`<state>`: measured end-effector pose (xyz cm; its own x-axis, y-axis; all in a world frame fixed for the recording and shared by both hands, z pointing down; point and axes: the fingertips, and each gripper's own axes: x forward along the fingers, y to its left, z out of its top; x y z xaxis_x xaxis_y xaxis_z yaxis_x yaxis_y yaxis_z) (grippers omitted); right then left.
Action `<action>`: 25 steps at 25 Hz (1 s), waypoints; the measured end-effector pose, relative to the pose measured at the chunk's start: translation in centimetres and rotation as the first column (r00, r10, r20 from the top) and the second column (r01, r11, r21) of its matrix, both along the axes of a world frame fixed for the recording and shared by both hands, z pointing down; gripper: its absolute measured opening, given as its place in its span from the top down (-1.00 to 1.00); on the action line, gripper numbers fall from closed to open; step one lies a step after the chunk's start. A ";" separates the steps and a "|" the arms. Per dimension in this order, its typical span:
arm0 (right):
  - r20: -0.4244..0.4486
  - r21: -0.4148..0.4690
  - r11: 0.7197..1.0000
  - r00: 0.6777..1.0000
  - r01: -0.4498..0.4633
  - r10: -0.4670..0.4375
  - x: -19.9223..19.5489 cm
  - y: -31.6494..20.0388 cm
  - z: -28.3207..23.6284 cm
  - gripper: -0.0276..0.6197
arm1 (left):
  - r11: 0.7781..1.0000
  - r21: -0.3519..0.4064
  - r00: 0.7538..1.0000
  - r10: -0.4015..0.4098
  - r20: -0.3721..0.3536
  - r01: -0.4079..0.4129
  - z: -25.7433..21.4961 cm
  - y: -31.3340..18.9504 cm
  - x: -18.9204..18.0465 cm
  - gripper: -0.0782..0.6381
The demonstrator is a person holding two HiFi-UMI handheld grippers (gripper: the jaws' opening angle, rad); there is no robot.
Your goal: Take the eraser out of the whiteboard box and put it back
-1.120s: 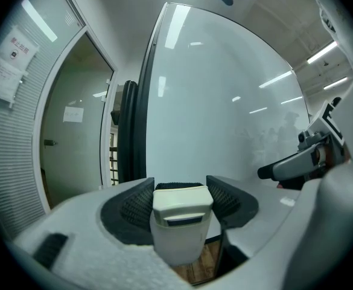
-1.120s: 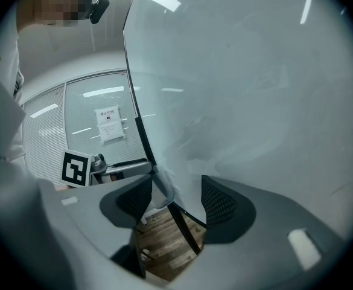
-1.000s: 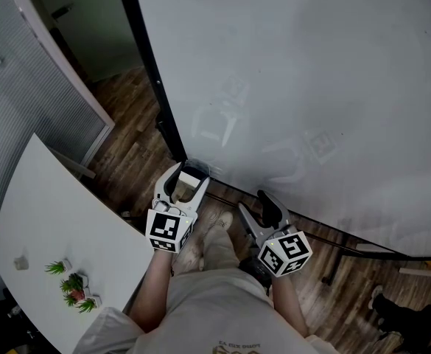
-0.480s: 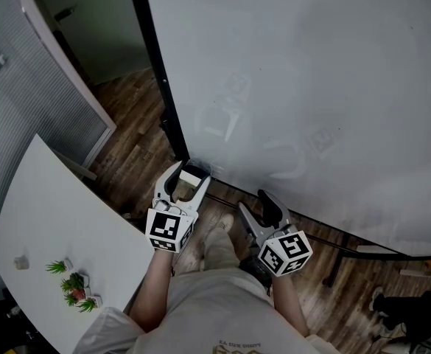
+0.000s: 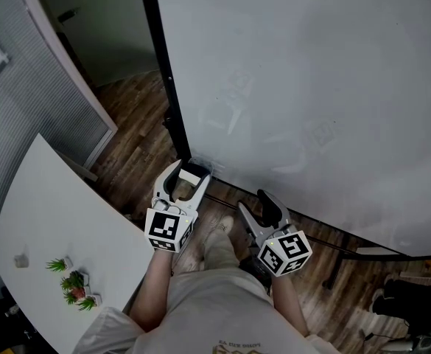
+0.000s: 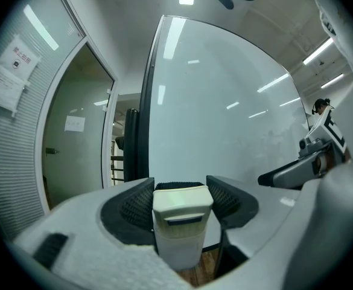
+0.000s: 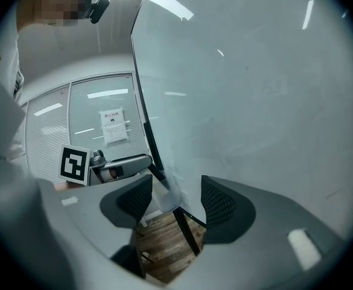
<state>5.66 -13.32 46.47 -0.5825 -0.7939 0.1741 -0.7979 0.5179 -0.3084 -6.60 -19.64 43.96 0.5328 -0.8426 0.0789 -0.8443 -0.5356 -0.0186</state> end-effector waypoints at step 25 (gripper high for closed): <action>0.008 0.043 0.999 1.000 0.016 -0.017 -0.8 1.3 -1.4 0.14 | 0.998 0.060 1.000 -0.004 -0.022 0.005 -2.8 1.7 -0.4 0.04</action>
<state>4.90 -12.00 45.02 -0.5968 -0.7910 0.1349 -0.7868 0.5439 -0.2918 -6.97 -17.93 41.20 0.5300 -0.8478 0.0168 -0.8472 -0.5303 -0.0318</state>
